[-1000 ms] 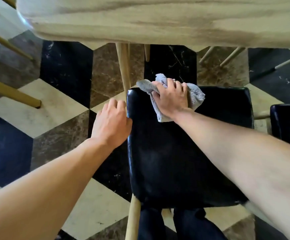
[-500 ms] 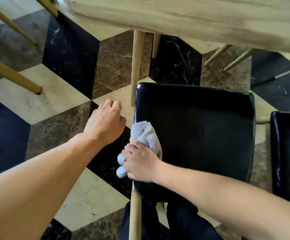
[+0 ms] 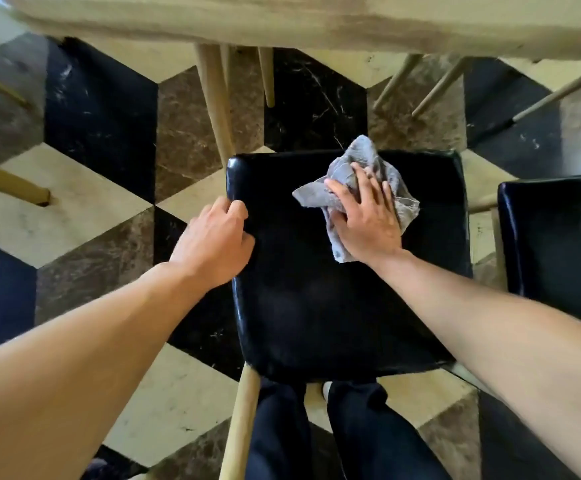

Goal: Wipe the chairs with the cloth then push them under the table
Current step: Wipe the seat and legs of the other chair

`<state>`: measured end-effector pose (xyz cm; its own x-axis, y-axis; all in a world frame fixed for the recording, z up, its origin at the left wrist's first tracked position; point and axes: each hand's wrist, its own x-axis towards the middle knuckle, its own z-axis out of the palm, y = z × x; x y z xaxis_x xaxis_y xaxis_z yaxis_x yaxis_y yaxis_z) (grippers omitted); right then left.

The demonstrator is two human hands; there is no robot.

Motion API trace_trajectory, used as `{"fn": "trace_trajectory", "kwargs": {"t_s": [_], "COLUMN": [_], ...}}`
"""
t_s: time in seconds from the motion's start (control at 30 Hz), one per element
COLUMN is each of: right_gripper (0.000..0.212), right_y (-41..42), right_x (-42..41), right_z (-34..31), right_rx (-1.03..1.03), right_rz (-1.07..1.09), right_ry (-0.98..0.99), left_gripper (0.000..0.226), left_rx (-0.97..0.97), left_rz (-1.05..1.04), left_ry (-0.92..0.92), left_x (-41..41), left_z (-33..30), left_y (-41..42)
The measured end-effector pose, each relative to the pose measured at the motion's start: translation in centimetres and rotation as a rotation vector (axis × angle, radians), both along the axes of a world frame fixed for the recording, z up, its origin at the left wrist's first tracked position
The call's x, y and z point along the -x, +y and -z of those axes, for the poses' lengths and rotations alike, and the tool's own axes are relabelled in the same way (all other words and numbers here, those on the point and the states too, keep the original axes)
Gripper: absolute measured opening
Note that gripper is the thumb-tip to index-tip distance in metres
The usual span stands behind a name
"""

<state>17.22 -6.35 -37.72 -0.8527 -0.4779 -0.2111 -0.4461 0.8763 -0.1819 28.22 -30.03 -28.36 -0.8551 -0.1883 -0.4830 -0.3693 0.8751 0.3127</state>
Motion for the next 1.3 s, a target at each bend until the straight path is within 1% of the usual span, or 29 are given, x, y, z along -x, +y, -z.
{"fn": "trace_trajectory", "kwargs": {"t_s": [0.1,0.23,0.33,0.4,0.43,0.5,0.53,0.6,0.67,0.73,0.77,0.8,0.83,0.87,0.9,0.93,0.97,1.0,1.03,1.1,1.17,1.23,1.3], "right_gripper": [0.056,0.057,0.059,0.061,0.061,0.061,0.06,0.061,0.062,0.059,0.059,0.058,0.057,0.056,0.054,0.054,0.055,0.056,0.057,0.058,0.057,0.056,0.057], "right_y": [5.3,10.0,10.6,10.0,9.6,8.0,7.6,7.1,7.4,8.6,9.6,10.6,11.7,12.4,12.7,12.6,12.1,11.3,10.5,8.7,6.7,4.0,1.3], "right_x": [-1.6,-6.3,-10.7,-13.8,-14.7,-16.6,-17.3,-17.7,-16.3,-13.5,-12.2,-11.3,-10.7,-10.3,-10.2,-10.3,-10.6,-11.2,-11.9,-14.1,-17.0,-20.0,-22.0], "right_z": [0.0,-0.1,-0.6,-0.7,-0.8,-1.0,-1.0,-0.8,-0.3,-0.1,-0.1,0.0,0.0,0.0,-0.2,-0.3,-0.5,-0.7,-0.8,-1.2,-1.6,-1.9,-1.9], "right_rx": [-0.058,-0.103,-0.121,-0.139,-0.15,-0.14,-0.12,-0.07,-0.007,0.023,0.009,-0.017,-0.037,-0.044,-0.048,-0.051,-0.058,-0.072,-0.086,-0.081,-0.061,-0.016,0.038], "right_rz": [0.2,0.556,0.821,0.914,0.907,0.76,0.638,0.321,0.055,-0.108,-0.149,-0.126,-0.024,0.151,0.373,0.591,0.765,0.867,0.9,0.873,0.779,0.576,0.255], "right_ry": [0.022,0.01,-0.104,-0.178,-0.174,-0.136,-0.118,-0.108,-0.089,-0.072,-0.075,-0.07,-0.044,-0.015,-0.005,-0.035,-0.078,-0.105,-0.119,-0.127,-0.107,-0.106,-0.136], "left_gripper": [0.039,0.041,0.042,0.042,0.042,0.043,0.042,0.041,0.041,0.041,0.041,0.041,0.041,0.041,0.042,0.042,0.042,0.042,0.042,0.042,0.042,0.042,0.041], "left_rx": [0.001,-0.01,-0.038,-0.064,-0.075,-0.105,-0.119,-0.132,-0.13,-0.111,-0.098,-0.089,-0.08,-0.07,-0.06,-0.051,-0.043,-0.038,-0.035,-0.041,-0.054,-0.065,-0.075], "left_rz": [0.015,0.067,0.084,0.113,0.133,0.116,0.106,0.08,0.08,0.08,0.078,0.072,0.062,0.047,0.022,-0.015,-0.058,-0.097,-0.125,-0.145,-0.144,-0.15,-0.145], "left_ry": [0.022,0.054,0.038,0.01,0.013,0.014,0.024,0.029,0.028,0.025,0.017,0.003,-0.007,-0.013,-0.021,-0.033,-0.046,-0.057,-0.063,-0.072,-0.063,-0.052,-0.033], "left_x": [0.7,2.5,3.6,3.4,3.7,3.4,3.5,3.3,3.0,2.4,2.1,1.7,1.3,1.0,0.6,0.4,0.2,0.0,-0.2,-0.4,-0.6,-0.8,-0.9], "left_z": [-0.7,-1.5,-2.0,-2.2,-2.2,-2.1,-1.9,-1.6,-1.0,-0.4,-0.2,0.0,0.1,0.3,0.4,0.4,0.5,0.4,0.3,0.1,0.0,-0.3,-0.5], "left_y": [1.4,3.6,6.2,8.2,9.3,10.2,10.7,11.2,11.0,10.1,9.4,8.7,8.1,7.3,6.6,5.9,5.3,4.8,4.4,3.9,3.7,3.0,2.7]}}
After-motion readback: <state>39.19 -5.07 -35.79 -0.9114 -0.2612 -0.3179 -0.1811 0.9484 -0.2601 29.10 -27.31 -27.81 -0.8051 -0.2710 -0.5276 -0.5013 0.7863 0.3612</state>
